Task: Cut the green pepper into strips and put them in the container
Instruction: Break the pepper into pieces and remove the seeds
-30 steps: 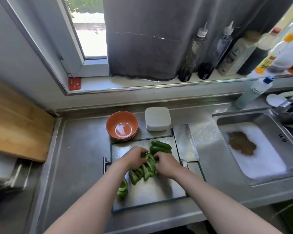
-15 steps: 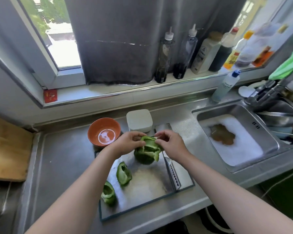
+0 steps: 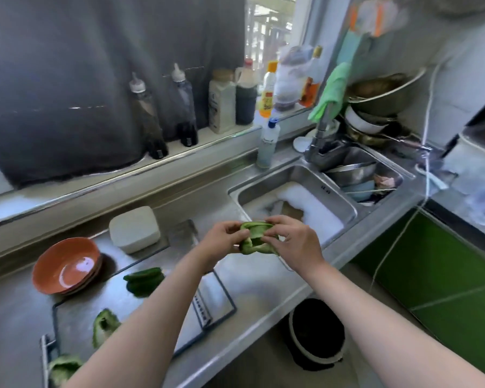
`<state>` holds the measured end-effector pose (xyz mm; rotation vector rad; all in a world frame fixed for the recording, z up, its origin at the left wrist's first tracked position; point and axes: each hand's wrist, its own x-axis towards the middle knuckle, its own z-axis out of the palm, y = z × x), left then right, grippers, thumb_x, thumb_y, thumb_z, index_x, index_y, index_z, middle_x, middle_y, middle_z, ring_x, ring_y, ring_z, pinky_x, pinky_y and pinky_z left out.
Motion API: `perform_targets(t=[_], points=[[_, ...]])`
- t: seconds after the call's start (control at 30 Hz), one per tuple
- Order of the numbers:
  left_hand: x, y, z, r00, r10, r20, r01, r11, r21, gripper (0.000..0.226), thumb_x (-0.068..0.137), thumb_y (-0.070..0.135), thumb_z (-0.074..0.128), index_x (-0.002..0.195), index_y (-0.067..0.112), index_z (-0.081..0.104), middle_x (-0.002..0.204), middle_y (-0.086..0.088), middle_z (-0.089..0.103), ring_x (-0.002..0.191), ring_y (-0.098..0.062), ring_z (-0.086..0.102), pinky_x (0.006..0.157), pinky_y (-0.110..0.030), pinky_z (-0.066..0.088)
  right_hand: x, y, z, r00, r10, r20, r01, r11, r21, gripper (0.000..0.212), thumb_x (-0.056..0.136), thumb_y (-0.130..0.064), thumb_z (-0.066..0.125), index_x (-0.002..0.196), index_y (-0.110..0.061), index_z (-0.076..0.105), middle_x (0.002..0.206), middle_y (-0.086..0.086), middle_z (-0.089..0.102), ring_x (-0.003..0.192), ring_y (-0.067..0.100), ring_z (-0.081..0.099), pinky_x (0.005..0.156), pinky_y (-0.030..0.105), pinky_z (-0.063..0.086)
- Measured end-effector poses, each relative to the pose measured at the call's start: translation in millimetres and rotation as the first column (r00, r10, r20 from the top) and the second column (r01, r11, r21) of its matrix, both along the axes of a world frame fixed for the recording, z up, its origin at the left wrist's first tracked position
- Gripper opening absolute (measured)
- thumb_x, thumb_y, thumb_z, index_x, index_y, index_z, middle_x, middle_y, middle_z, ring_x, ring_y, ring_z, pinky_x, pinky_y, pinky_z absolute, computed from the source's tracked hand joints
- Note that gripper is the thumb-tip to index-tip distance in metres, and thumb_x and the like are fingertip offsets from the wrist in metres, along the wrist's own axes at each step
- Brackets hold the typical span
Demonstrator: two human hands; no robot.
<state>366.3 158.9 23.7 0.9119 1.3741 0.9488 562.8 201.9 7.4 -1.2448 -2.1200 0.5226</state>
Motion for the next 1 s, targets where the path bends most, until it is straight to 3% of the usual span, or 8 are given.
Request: perform_targets(t=[0.17,0.3,0.47,0.63,0.77,0.87,0.93,1.0], points=[[86.2,32.2,-3.5,0.994,-0.048,-0.097,0.054,0.997,0.058,0.016,0.094,0.002,0.062,0.105,0.011,0.07,0.091,-0.005,0.072,0.081,-0.016,0.069,0.073,-0.029,0.06,87.1,15.6,-1.8,0.995,-0.05,0.091,0.041,0.994,0.1,0.01,0.077,-0.016,0.085,0.078,-0.017,0.075,0.112,-0.008,0.074,0.1,0.014,0.064,0.075,0.035,0.059],[146.3,52.7,-8.1,0.962,-0.093,-0.256,0.125,0.986,0.11,0.019,0.09,0.006,0.068,0.108,0.013,0.072,0.096,-0.003,0.075,0.088,-0.019,0.071,0.083,-0.033,0.059,142.7,20.9,-6.7,0.991,-0.121,0.062,0.121,0.993,0.004,0.006,0.081,-0.017,0.082,0.08,-0.016,0.076,0.115,-0.007,0.074,0.109,0.018,0.066,0.085,0.041,0.058],[194.2,68.3,-15.1,0.922,-0.067,-0.381,0.127,0.983,0.134,0.022,0.091,0.009,0.069,0.112,0.016,0.071,0.094,0.005,0.073,0.087,-0.011,0.07,0.081,-0.027,0.057,201.7,20.6,-10.7,0.952,-0.302,-0.052,0.292,0.945,-0.15,0.004,0.084,-0.019,0.081,0.081,-0.017,0.079,0.114,-0.006,0.074,0.109,0.013,0.064,0.093,0.03,0.049],[216.3,70.0,-23.8,0.953,-0.021,-0.301,0.06,0.991,0.122,0.02,0.091,0.004,0.066,0.109,0.012,0.07,0.091,-0.005,0.071,0.08,-0.014,0.069,0.072,-0.023,0.056,243.4,12.9,-25.2,0.916,-0.349,0.198,0.398,0.847,-0.351,0.006,0.084,-0.033,0.079,0.08,-0.03,0.076,0.092,-0.015,0.067,0.089,0.01,0.063,0.072,0.028,0.049],[229.2,66.5,-29.7,0.974,-0.011,-0.226,0.029,0.997,0.077,0.016,0.092,0.004,0.065,0.104,0.013,0.069,0.092,-0.008,0.072,0.084,-0.022,0.071,0.078,-0.032,0.06,255.8,5.8,-36.0,0.863,-0.197,0.466,0.435,0.76,-0.483,0.016,0.091,-0.03,0.068,0.102,-0.039,0.076,0.109,-0.02,0.07,0.107,0.01,0.063,0.083,0.025,0.049],[233.0,64.2,-32.6,0.984,-0.018,-0.176,0.019,1.0,0.008,0.012,0.093,0.004,0.064,0.1,0.013,0.068,0.093,-0.009,0.072,0.088,-0.026,0.071,0.083,-0.039,0.06,257.5,5.9,-36.8,0.862,-0.214,0.46,0.444,0.757,-0.48,0.034,0.096,-0.024,0.055,0.125,-0.038,0.068,0.122,-0.014,0.068,0.117,0.016,0.06,0.091,0.029,0.047],[233.0,63.0,-32.8,0.991,-0.015,-0.133,0.01,0.999,-0.042,0.01,0.094,0.002,0.063,0.096,0.011,0.066,0.092,-0.009,0.07,0.081,-0.021,0.07,0.075,-0.033,0.06,254.5,8.8,-32.9,0.881,-0.284,0.378,0.452,0.739,-0.5,0.029,0.098,-0.027,0.052,0.119,-0.036,0.07,0.12,-0.011,0.07,0.112,0.019,0.064,0.09,0.031,0.051],[232.5,61.3,-31.6,0.996,-0.001,-0.09,-0.007,0.996,-0.084,0.007,0.094,-0.001,0.061,0.096,0.006,0.064,0.088,-0.008,0.067,0.076,-0.018,0.068,0.068,-0.027,0.058,245.1,11.7,-27.0,0.921,-0.316,0.229,0.389,0.684,-0.617,0.022,0.098,-0.028,0.05,0.106,-0.036,0.069,0.106,-0.011,0.074,0.088,0.019,0.073,0.075,0.031,0.056]])
